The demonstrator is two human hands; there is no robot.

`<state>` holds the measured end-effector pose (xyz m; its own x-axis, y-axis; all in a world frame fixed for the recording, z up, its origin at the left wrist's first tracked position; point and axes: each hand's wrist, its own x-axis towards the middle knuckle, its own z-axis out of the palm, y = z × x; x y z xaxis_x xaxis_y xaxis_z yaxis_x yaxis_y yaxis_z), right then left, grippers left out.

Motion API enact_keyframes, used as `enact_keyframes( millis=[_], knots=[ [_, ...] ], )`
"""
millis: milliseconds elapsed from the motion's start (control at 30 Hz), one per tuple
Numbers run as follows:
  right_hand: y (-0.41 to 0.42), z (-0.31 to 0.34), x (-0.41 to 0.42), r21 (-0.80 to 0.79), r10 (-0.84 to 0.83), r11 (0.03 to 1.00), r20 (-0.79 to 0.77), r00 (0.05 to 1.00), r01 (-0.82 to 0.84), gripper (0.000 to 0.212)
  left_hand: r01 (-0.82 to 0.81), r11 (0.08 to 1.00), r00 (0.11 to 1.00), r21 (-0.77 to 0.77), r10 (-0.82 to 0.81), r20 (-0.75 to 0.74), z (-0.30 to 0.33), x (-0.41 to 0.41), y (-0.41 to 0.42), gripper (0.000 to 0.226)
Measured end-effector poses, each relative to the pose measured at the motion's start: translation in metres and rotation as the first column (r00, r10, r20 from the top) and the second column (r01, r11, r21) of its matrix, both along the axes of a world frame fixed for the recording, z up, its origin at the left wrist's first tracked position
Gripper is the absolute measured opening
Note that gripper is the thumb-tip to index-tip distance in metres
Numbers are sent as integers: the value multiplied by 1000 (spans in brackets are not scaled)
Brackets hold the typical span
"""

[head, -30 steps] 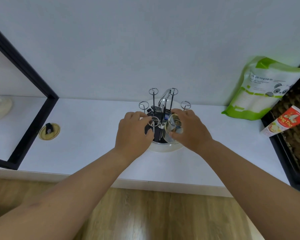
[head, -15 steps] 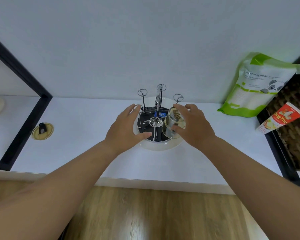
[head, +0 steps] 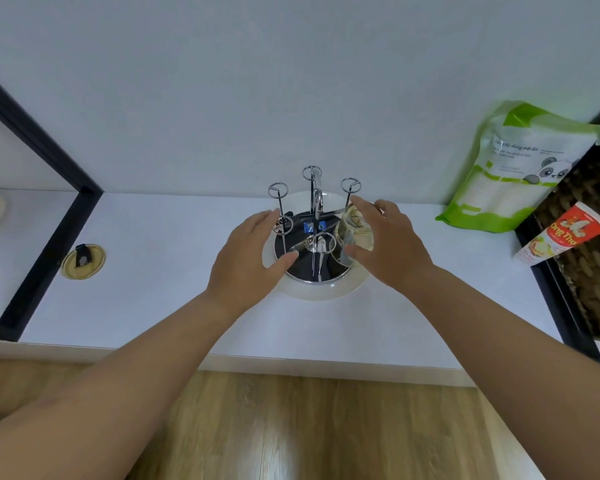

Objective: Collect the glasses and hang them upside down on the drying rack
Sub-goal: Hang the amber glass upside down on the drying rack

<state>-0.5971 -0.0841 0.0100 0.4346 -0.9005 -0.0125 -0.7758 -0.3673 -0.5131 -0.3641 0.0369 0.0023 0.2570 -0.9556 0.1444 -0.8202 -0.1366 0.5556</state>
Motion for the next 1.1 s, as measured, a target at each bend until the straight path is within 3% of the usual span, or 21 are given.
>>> enact_keyframes(
  millis=[200, 367, 800, 1100],
  knots=[
    [6, 23, 3, -13, -2, 1000, -14, 1000, 2, 86, 33, 998, 997, -47, -36, -65, 38, 1, -10, 65],
    [8, 86, 0, -50, 30, 998, -20, 999, -31, 89, 57, 998, 997, -38, -59, -57, 100, -7, -20, 64],
    [72, 368, -56, -278, 120, 958, 153, 981, -74, 80, 201, 952, 956, -232, -242, -164, 396, -50, 11, 67],
    [151, 543, -151, -377, -39, 913, 291, 956, 152, 77, 376, 853, 890, -361, -442, -116, 555, -105, 57, 67]
  ],
)
